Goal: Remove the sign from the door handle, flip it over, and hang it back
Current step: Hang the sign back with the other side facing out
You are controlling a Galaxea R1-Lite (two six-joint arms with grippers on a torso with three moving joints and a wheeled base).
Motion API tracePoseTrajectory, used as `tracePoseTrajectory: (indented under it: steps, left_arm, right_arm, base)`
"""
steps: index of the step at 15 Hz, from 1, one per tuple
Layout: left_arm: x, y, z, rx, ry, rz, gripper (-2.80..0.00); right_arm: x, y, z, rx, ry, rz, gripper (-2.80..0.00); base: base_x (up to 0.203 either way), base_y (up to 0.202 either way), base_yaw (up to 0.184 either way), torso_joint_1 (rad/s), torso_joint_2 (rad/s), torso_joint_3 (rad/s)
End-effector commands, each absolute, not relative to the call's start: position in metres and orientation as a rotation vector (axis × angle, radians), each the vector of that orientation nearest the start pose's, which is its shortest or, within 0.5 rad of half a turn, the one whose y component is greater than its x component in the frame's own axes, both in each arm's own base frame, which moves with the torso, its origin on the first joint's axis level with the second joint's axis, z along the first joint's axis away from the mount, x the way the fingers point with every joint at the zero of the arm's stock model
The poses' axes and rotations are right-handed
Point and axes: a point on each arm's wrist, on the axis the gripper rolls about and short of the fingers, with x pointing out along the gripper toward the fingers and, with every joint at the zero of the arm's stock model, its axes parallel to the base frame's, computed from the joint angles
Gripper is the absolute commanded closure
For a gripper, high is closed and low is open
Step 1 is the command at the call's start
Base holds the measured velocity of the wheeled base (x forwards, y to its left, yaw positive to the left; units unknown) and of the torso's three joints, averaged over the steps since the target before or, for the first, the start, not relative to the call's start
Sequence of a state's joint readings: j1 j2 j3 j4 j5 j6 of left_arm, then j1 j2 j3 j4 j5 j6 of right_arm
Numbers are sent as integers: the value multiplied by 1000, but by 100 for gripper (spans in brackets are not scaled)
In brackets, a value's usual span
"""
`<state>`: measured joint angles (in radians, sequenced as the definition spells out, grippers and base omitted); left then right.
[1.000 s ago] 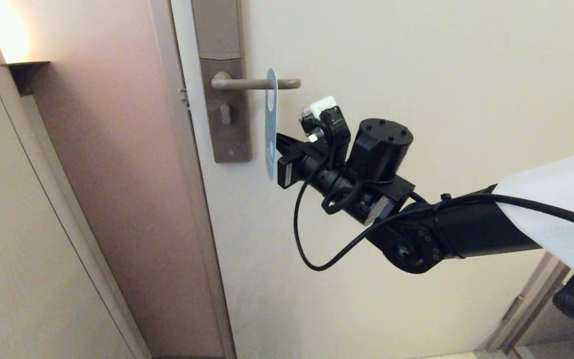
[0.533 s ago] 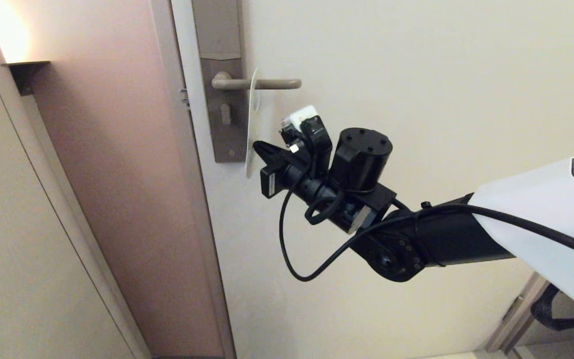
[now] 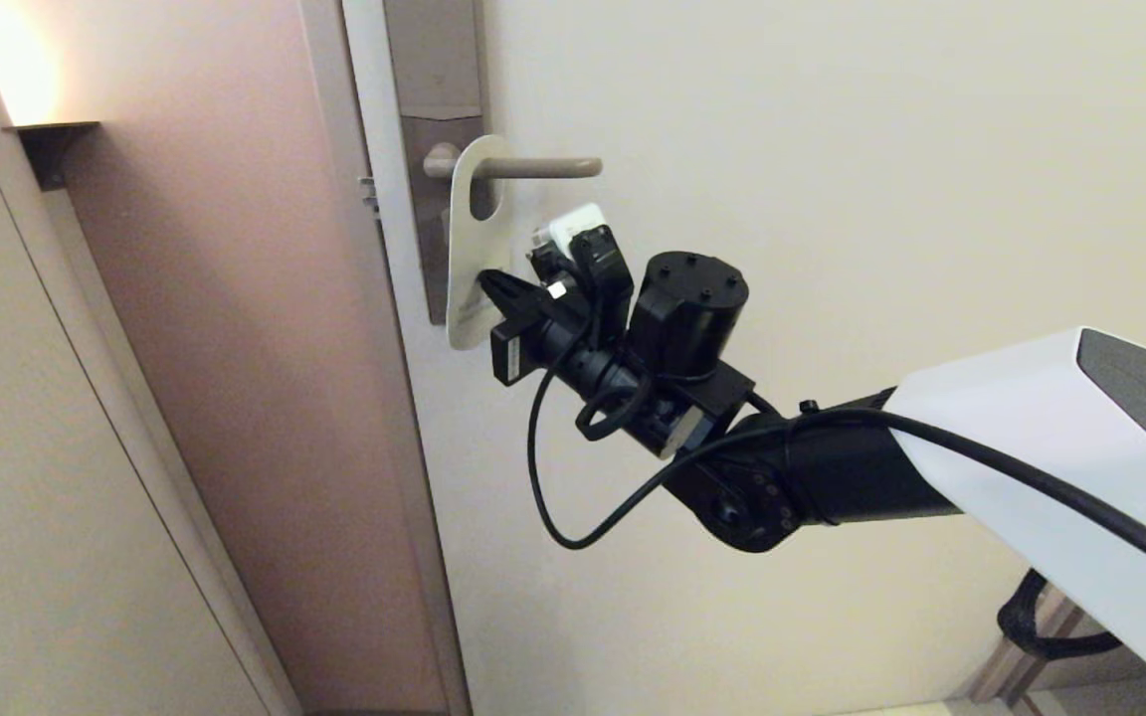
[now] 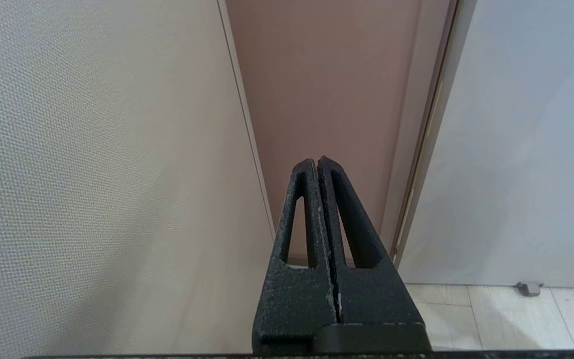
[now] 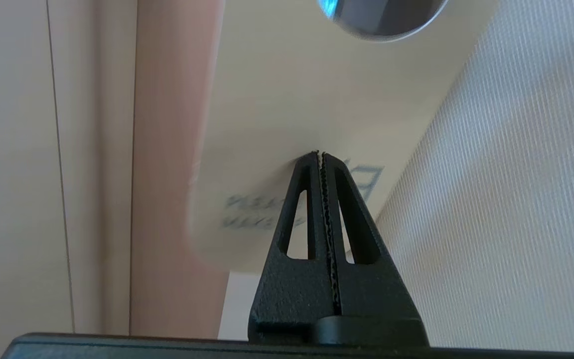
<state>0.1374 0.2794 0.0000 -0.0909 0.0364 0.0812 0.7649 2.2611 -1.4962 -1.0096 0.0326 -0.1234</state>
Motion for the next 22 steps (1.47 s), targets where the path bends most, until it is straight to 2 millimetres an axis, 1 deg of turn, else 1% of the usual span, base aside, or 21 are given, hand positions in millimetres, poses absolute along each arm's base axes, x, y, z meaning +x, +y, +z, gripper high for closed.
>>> tracePoseTrajectory:
  steps: [1, 3, 7, 11, 14, 18, 22]
  left_arm:
    - [1, 1, 88, 71, 194, 167, 0]
    - [1, 1, 88, 71, 194, 167, 0]
    - [1, 1, 88, 71, 194, 167, 0]
    - [1, 1, 88, 71, 194, 167, 0]
    - [1, 1, 88, 71, 194, 167, 0]
    - [1, 1, 88, 71, 194, 167, 0]
    - [1, 1, 88, 71, 194, 167, 0]
  right_arm:
    - [342, 333, 182, -24, -288, 779, 0]
    - [344, 340, 177, -22, -285, 772, 0]
    - [352, 349, 177, 2, -316, 719, 0]
    - [351, 350, 176, -1, -312, 714, 0]
    - [345, 344, 177, -42, -300, 710, 0]
    - [331, 329, 177, -113, -261, 706, 0]
    - [323, 315, 183, -122, -231, 633, 0]
  base:
    - [0, 0, 0, 0, 0, 0]
    - [0, 0, 0, 0, 0, 0]
    - [0, 0, 0, 0, 0, 0]
    - [0, 0, 0, 0, 0, 0]
    - [0, 0, 0, 0, 0, 0]
    - [0, 0, 0, 0, 0, 0]
    - [0, 0, 0, 0, 0, 0]
